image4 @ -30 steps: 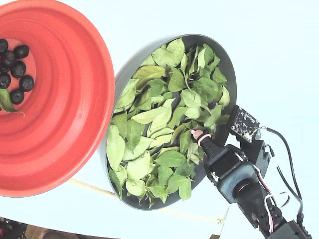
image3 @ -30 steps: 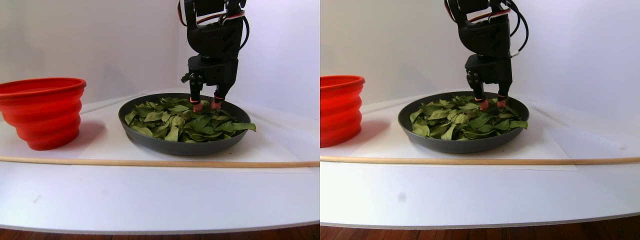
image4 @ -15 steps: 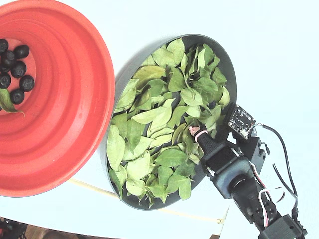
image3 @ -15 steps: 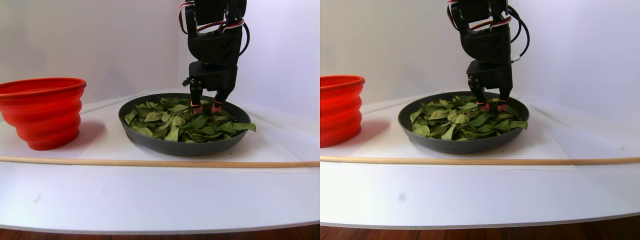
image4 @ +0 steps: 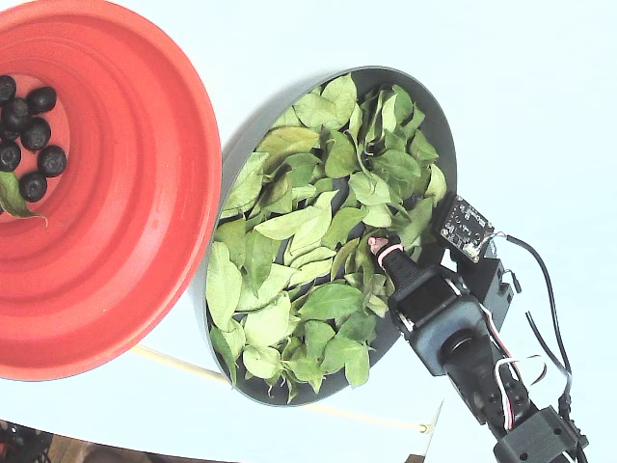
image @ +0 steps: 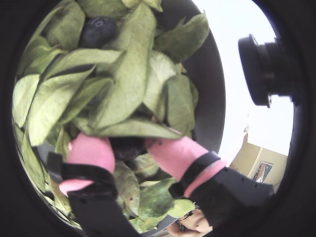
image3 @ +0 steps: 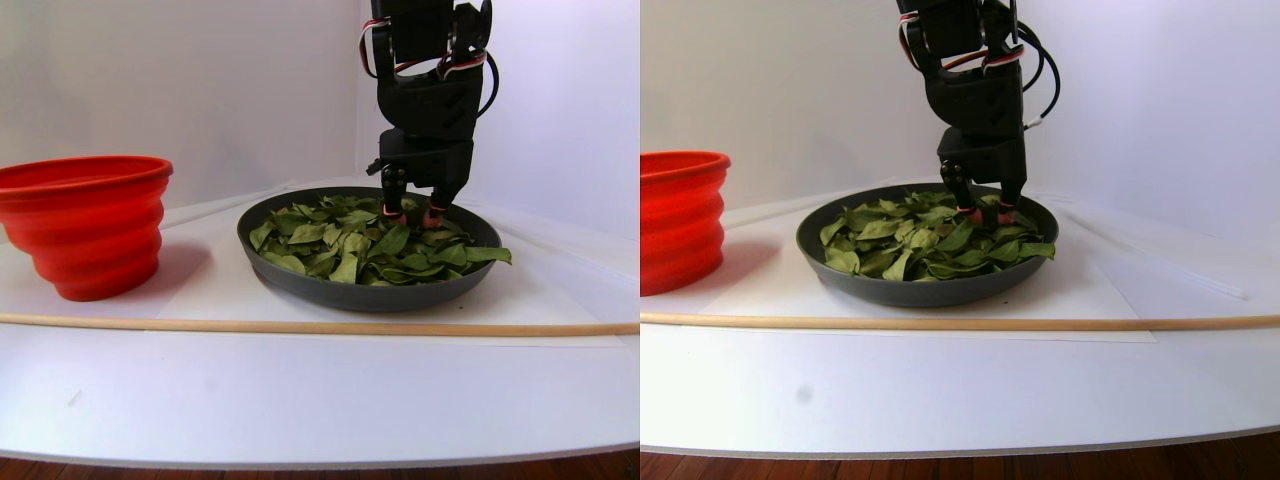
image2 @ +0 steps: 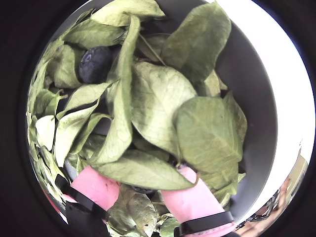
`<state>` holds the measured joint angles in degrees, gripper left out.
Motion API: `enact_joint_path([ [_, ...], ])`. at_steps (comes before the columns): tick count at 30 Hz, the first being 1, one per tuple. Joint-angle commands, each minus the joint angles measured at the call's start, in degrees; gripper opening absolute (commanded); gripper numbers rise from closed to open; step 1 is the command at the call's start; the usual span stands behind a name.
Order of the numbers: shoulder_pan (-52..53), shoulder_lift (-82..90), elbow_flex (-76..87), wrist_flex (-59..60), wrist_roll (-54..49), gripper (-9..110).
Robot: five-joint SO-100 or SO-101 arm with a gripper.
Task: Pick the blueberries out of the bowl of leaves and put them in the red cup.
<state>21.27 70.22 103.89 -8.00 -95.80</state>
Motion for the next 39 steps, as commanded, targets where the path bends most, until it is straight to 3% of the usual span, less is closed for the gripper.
enact_joint_path([
  [1,1.5,0.4,-1.1,-0.7,-0.5,15],
  [39,-0.4,7.5,5.3,-1.3,0.2,9],
])
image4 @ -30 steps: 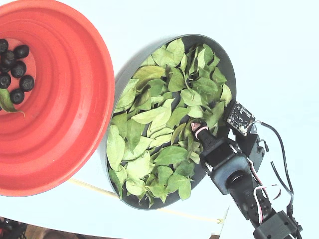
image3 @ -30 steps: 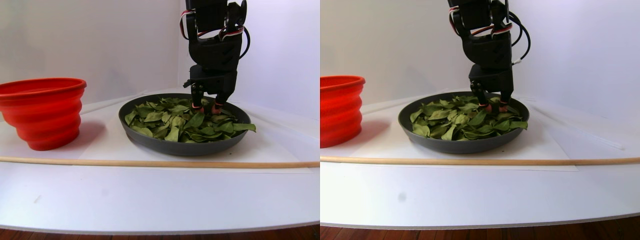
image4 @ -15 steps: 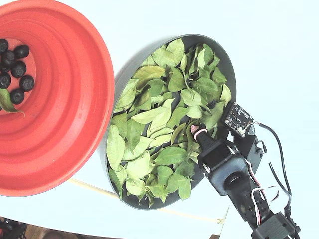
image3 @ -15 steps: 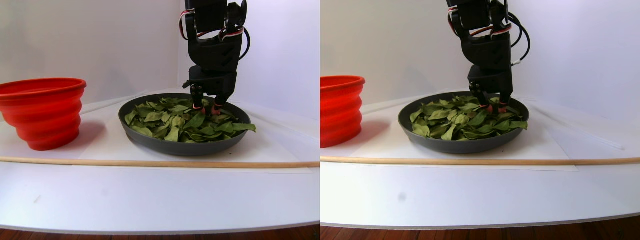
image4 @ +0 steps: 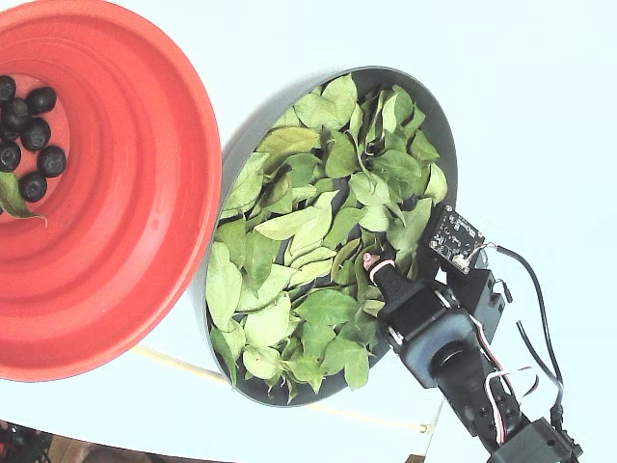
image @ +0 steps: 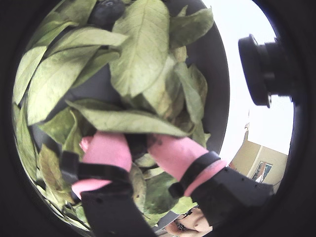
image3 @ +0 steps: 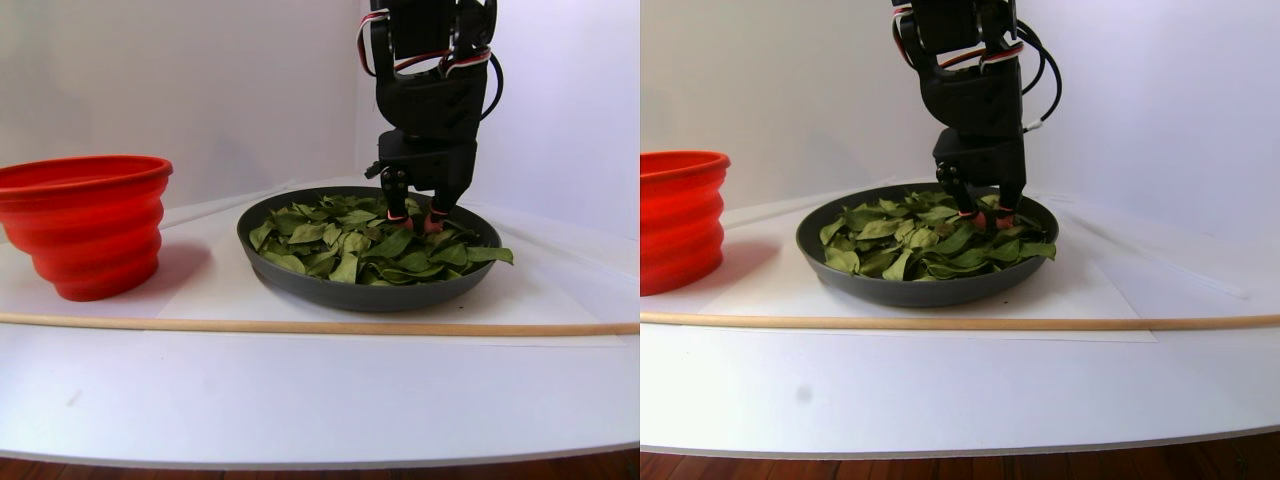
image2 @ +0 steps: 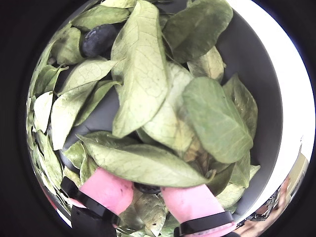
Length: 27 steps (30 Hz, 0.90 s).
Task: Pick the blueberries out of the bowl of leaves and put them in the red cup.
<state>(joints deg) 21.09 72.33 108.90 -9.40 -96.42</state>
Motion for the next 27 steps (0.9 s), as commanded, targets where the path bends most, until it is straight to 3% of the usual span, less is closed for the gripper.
enact_joint_path([
  [1,-0.4,5.5,0.3,0.1,0.9,9],
  [27,-4.3,16.7,4.8,4.4,2.0,9],
])
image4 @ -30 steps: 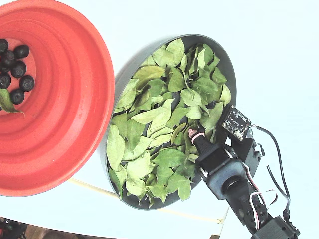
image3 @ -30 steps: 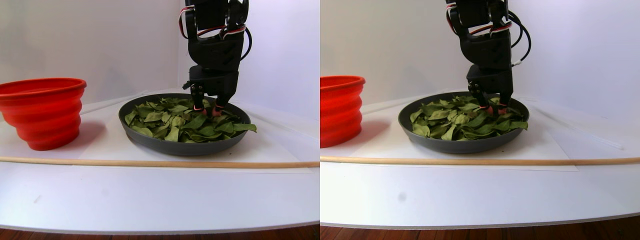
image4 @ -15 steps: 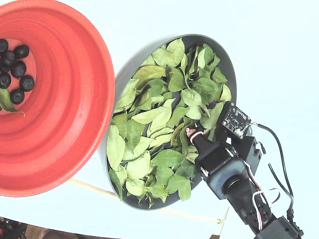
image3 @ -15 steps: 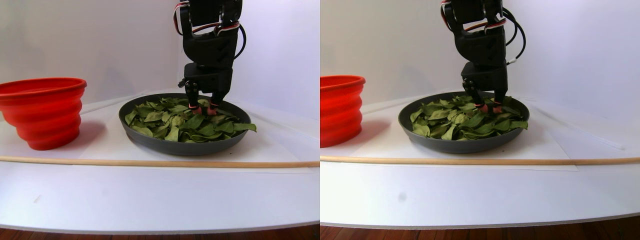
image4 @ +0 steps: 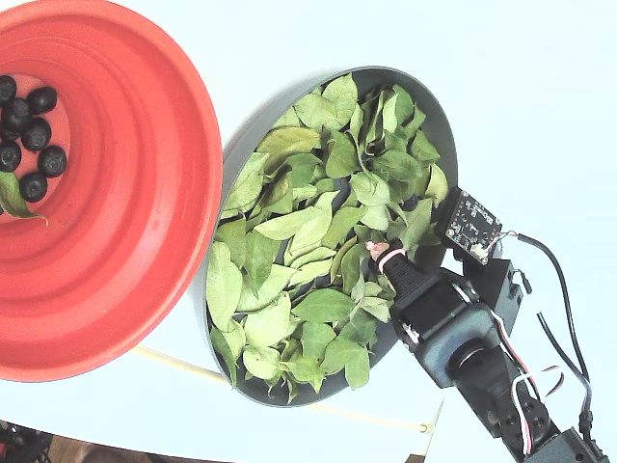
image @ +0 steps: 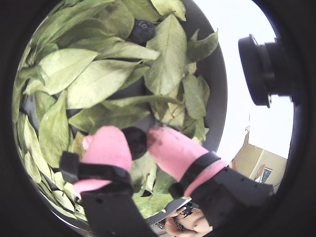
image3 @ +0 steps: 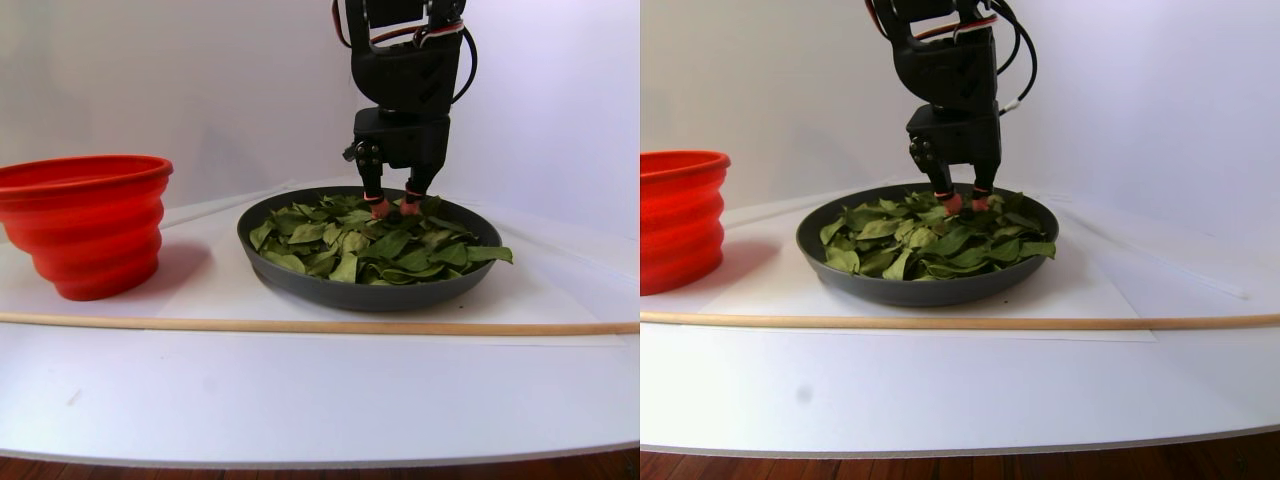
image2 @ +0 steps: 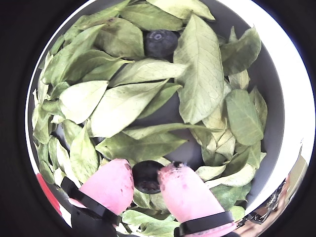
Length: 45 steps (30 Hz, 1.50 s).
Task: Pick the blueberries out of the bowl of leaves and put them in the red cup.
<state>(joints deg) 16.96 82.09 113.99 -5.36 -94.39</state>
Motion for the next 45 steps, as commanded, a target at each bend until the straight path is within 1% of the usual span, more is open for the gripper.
enact_joint_path([
  [1,-0.4,7.5,0.0,0.6,0.0,9],
  [13,-3.8,13.4,3.2,4.8,1.6,9],
  [26,-7.9,20.6,5.1,12.2,5.3,9],
  [45,-15.1,28.8,8.2,18.1,10.4,9],
])
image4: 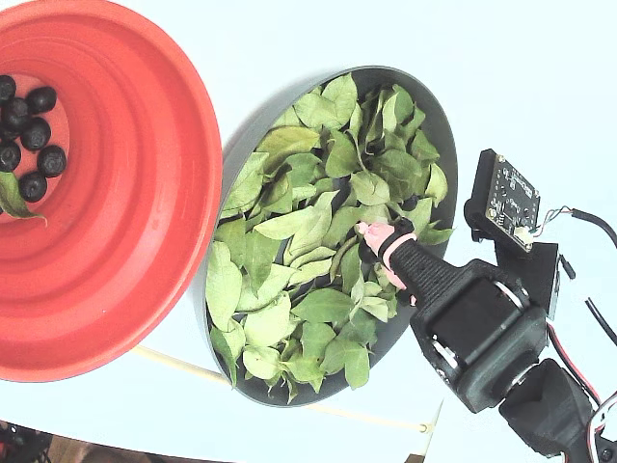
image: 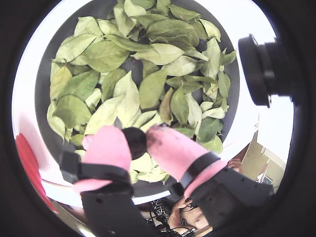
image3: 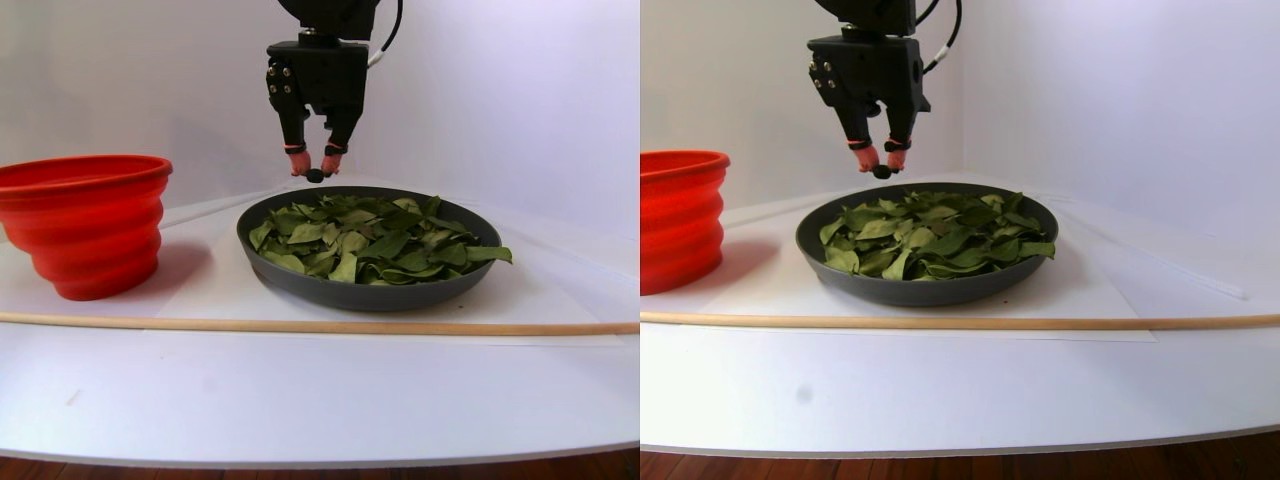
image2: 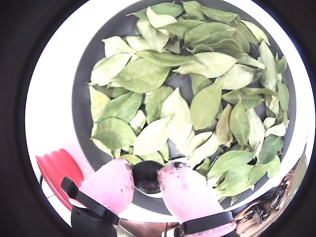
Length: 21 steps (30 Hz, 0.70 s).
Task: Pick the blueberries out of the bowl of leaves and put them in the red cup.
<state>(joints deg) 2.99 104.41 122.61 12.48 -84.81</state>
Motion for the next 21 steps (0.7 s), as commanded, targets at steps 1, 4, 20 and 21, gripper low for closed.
enact_joint_path([
  [1,-1.7,6.9,-0.4,0.7,1.1,9],
  [4,-3.3,8.5,-0.2,2.2,2.5,9],
  [20,-10.0,13.1,1.8,4.8,7.6,9],
  [21,-10.5,13.4,1.8,5.0,8.0,9],
])
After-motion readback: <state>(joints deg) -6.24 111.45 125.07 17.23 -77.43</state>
